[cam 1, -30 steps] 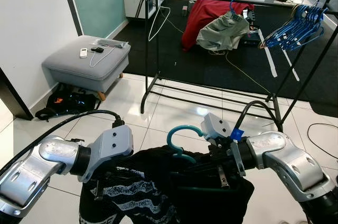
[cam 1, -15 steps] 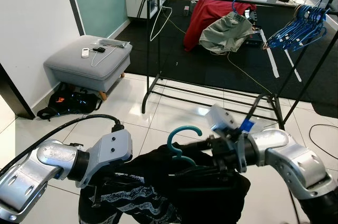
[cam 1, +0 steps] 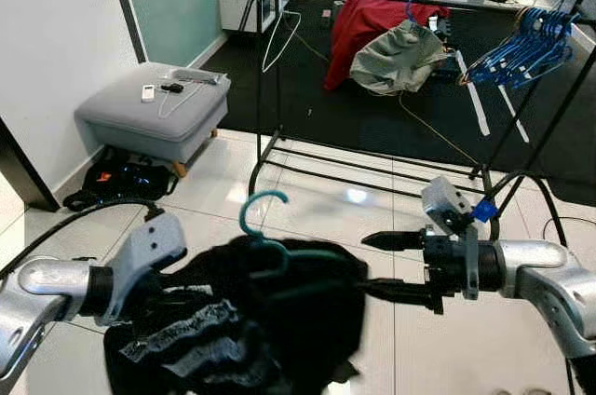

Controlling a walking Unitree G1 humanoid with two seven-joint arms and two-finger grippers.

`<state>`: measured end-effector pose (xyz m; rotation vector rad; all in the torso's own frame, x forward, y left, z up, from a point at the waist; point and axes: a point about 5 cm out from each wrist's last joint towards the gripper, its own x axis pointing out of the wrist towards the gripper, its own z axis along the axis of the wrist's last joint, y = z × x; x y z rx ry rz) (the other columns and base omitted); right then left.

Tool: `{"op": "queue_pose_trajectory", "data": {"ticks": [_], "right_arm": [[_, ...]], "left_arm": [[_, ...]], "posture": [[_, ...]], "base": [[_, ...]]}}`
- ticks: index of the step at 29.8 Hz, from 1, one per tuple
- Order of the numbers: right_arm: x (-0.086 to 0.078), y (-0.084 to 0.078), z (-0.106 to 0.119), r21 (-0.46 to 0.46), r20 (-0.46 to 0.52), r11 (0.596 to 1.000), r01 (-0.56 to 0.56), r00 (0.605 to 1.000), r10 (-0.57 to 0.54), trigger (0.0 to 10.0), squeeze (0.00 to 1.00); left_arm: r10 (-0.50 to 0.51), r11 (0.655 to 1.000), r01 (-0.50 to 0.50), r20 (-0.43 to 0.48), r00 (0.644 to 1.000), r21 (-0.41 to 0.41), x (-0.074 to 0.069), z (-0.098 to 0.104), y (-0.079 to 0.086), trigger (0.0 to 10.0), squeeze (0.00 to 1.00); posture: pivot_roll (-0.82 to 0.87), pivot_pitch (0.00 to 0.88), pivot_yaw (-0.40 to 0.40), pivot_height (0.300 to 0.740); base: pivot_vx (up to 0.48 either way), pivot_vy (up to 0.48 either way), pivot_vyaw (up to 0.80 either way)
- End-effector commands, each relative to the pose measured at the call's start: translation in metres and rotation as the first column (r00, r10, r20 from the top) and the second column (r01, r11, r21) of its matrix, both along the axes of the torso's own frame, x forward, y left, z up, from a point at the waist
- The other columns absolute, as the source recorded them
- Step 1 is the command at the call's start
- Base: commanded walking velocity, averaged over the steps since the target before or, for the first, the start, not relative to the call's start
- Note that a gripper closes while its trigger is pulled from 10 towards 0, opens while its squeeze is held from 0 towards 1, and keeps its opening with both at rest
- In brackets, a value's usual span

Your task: Hang hanger

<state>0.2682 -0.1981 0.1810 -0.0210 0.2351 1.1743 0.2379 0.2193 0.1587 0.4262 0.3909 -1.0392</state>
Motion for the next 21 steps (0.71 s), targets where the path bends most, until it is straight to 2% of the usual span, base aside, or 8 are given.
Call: {"op": "queue_pose_trajectory", "data": {"ticks": [1,11,12,13,14,15,19,21], "right_arm": [[0.004,-0.004,0.002,0.084,0.018,0.993,0.082,0.996,-0.084,10.0,0.0],[0.041,-0.001,-0.015,0.244,-0.043,0.819,0.519,0.85,-0.526,10.0,0.0],[0.045,0.003,-0.019,0.291,-0.107,0.776,0.559,0.825,-0.555,10.0,0.0],[0.045,0.003,-0.019,0.291,-0.107,0.776,0.559,0.825,-0.555,10.0,0.0],[0.046,0.007,-0.023,0.334,-0.179,0.74,0.583,0.81,-0.558,10.0,0.0],[0.047,0.012,-0.03,0.325,-0.211,0.724,0.608,0.793,-0.571,10.0,0.0],[0.047,0.017,-0.047,0.249,-0.215,0.703,0.666,0.746,-0.631,10.0,0.0],[0.047,0.017,-0.047,0.249,-0.215,0.703,0.666,0.746,-0.631,10.0,0.0]], "left_arm": [[0.041,0.997,-0.039,0.023,0.999,-0.067,0.0,-0.001,-0.001,0.0,0.0],[0.372,0.906,-0.349,0.057,0.926,-0.237,0.008,-0.028,-0.014,0.0,0.0],[0.442,0.867,-0.407,0.07,0.894,-0.287,0.013,-0.028,-0.019,2.4,0.0],[0.442,0.867,-0.407,0.07,0.894,-0.287,0.013,-0.028,-0.019,2.4,0.0],[0.498,0.83,-0.448,0.078,0.864,-0.333,0.017,-0.028,-0.025,8.9,0.0],[0.558,0.781,-0.491,0.075,0.827,-0.386,0.021,-0.027,-0.031,10.0,0.0],[0.657,0.689,-0.577,0.04,0.753,-0.439,0.025,-0.031,-0.039,10.0,0.0],[0.657,0.689,-0.577,0.04,0.753,-0.439,0.025,-0.031,-0.039,10.0,0.0]], "posture": [[-0.06,0.027,-0.012,0.74],[-0.02,0.025,-0.021,0.74],[-0.02,0.033,-0.024,0.74],[-0.02,0.033,-0.024,0.74],[-0.01,0.032,-0.03,0.74],[-0.01,0.028,-0.033,0.74],[-0.01,0.04,-0.033,0.74],[-0.01,0.04,-0.033,0.74]], "base": [[0.0,0.0,0.0],[0.0,0.0,0.0],[0.0,0.0,0.0],[0.0,0.0,0.0],[0.0,0.0,0.0],[0.0,0.0,0.0],[0.0,0.0,0.0],[0.0,0.0,0.0]]}}
